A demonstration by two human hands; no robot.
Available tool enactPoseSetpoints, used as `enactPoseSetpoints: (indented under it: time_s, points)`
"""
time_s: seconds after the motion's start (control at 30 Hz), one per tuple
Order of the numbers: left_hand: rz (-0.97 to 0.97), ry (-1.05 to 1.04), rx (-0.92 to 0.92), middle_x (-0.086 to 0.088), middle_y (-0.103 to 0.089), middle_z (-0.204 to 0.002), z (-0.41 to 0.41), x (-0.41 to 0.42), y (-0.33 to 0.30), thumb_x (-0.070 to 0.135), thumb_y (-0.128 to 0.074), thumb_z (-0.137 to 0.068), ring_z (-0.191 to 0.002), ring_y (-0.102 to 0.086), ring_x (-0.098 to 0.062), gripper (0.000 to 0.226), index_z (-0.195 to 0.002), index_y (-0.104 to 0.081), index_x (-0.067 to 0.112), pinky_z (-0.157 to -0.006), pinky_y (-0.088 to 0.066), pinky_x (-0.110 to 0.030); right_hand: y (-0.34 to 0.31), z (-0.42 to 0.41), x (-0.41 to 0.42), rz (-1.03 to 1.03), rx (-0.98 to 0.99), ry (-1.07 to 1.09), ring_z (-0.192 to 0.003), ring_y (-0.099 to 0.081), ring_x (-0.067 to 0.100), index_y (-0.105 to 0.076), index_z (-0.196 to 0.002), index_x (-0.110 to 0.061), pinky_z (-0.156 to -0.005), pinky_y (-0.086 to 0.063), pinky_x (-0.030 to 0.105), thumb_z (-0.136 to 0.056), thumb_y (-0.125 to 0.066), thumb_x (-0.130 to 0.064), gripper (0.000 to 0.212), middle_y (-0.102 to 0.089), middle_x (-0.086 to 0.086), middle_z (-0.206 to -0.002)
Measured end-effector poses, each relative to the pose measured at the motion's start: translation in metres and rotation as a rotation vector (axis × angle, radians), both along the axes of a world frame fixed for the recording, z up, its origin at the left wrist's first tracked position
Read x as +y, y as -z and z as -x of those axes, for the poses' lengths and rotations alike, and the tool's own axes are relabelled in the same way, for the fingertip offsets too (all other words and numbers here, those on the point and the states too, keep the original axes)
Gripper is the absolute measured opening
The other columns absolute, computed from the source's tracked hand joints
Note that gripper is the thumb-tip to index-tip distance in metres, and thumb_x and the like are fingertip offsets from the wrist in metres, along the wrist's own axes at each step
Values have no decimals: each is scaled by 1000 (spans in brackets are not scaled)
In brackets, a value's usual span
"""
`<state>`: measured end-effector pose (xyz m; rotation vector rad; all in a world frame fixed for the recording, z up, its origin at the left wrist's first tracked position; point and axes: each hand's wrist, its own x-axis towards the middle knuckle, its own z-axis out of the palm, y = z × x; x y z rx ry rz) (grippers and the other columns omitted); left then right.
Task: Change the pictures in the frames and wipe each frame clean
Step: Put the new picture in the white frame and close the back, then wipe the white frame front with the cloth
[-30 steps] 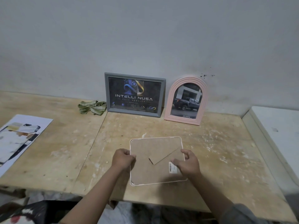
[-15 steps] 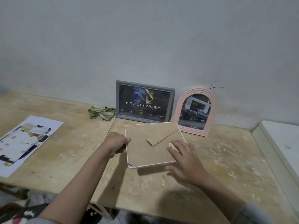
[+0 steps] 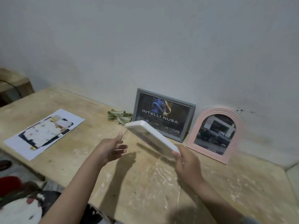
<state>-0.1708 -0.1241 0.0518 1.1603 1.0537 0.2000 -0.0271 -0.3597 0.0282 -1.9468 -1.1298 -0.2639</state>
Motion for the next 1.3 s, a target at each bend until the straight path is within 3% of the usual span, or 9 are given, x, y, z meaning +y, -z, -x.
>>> enactPoseSetpoints:
  time_s: [0.2, 0.33, 0.43, 0.57, 0.7, 1.0, 1.13, 1.23, 1.3]
  points:
    - [-92, 57, -10, 5, -65, -113, 35, 2, 25, 43, -56, -92, -108, -59, -14, 32, -110, -59, 18, -91, -38, -35, -2, 7, 60, -18, 630, -40, -59, -43, 6, -52, -71, -19, -51, -31, 16, -99, -45, -15, 29, -47, -5, -64]
    - [-148, 47, -60, 1, -66, -94, 50, 17, 31, 20, -55, -96, -86, -60, -12, 8, -98, -62, 18, -85, -40, -32, 20, 12, 106, 57, 901, -20, -71, -54, 18, -62, -76, -14, -63, -43, 25, -99, -41, -25, 33, -60, 1, -73]
    - [-180, -13, -80, -6, -63, -86, 66, 45, 38, 5, -58, -92, -78, -59, -18, 8, -98, -61, 10, -77, -49, -32, 32, 20, 145, 72, 1035, -31, -85, -62, 18, -67, -91, -12, -80, -47, 32, -101, -40, -29, 33, -70, -1, -87]
    - [-225, 0, -37, -3, -55, -70, 87, 96, 46, 5, -60, -91, -71, -55, -19, 5, -89, -55, 5, -70, -51, -31, 49, 35, 206, 114, 1091, -25, -90, -66, 24, -68, -88, -15, -86, -50, 40, -99, -43, -36, 35, -73, 0, -87]
    - [-334, 25, 85, 8, -44, -56, 108, 151, 54, 6, -65, -87, -59, -40, -13, 16, -77, -53, 8, -56, -33, -22, 56, 52, 265, 160, 1105, -42, -88, -67, 30, -68, -83, -23, -83, -52, 45, -95, -42, -45, 36, -73, 3, -84]
    - [-479, 44, 266, -7, -54, -67, 109, 259, 53, 13, -68, -82, -66, -52, -21, 35, -63, -39, 15, -64, -38, -30, 48, 69, 356, 121, 1119, -23, -84, -64, 23, -65, -78, -20, -82, -51, 39, -101, -37, -36, 40, -69, 0, -81]
    - [-505, 59, 307, -17, -65, -76, 99, 283, 52, 18, -66, -83, -76, -63, -31, 23, -70, -48, 11, -71, -50, -39, 39, 68, 376, 23, 1139, -26, -76, -61, 18, -61, -78, -15, -75, -48, 33, -103, -35, -27, 38, -66, 1, -77]
    - [-435, 58, 283, -10, -52, -77, 89, 290, 49, 18, -57, -91, -71, -51, -23, 18, -80, -45, 11, -67, -42, -34, 38, 65, 390, -6, 1122, -12, -72, -54, 13, -56, -74, -16, -68, -43, 27, -103, -36, -23, 36, -60, -4, -73]
    - [-394, 39, 248, -9, -48, -77, 86, 297, 52, 17, -54, -93, -69, -46, -21, 19, -80, -41, 11, -67, -40, -33, 41, 62, 399, 0, 1115, -19, -81, -57, 12, -60, -81, -16, -76, -43, 27, -103, -37, -23, 32, -63, -3, -82]
